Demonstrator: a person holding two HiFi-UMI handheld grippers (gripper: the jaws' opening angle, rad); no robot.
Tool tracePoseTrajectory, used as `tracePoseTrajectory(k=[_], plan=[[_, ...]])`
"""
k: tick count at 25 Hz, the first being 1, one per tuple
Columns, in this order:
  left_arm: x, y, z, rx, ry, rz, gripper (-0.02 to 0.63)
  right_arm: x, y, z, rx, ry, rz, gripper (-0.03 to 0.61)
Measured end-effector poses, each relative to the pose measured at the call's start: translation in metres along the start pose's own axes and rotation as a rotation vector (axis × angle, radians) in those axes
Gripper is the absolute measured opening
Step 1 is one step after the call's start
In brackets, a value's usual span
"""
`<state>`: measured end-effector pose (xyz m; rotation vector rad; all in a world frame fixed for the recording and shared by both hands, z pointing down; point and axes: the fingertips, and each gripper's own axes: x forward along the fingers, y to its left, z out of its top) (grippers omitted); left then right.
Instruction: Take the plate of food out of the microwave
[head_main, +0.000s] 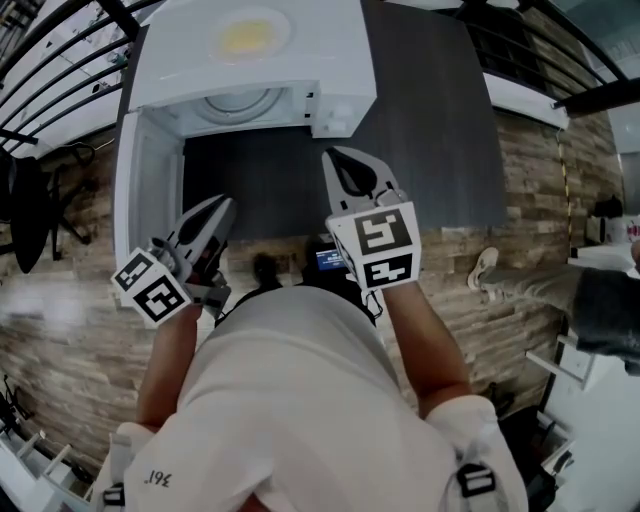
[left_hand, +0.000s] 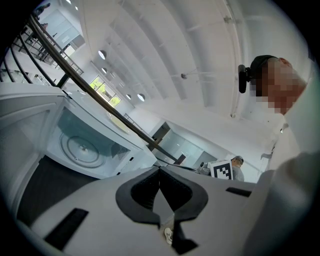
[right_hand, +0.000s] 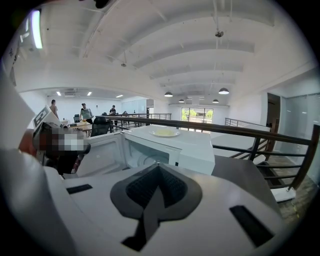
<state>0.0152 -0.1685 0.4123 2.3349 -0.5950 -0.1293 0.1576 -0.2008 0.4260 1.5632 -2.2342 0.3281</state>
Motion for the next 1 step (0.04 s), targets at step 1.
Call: tracePoseTrajectory(k=[1], plan=[[-0.0003, 0.0003, -0.0005, 0.000, 0.001, 0.000, 0.006, 0.0001, 0.0003, -0.0001, -0.001, 0.000, 0.000, 0.000]])
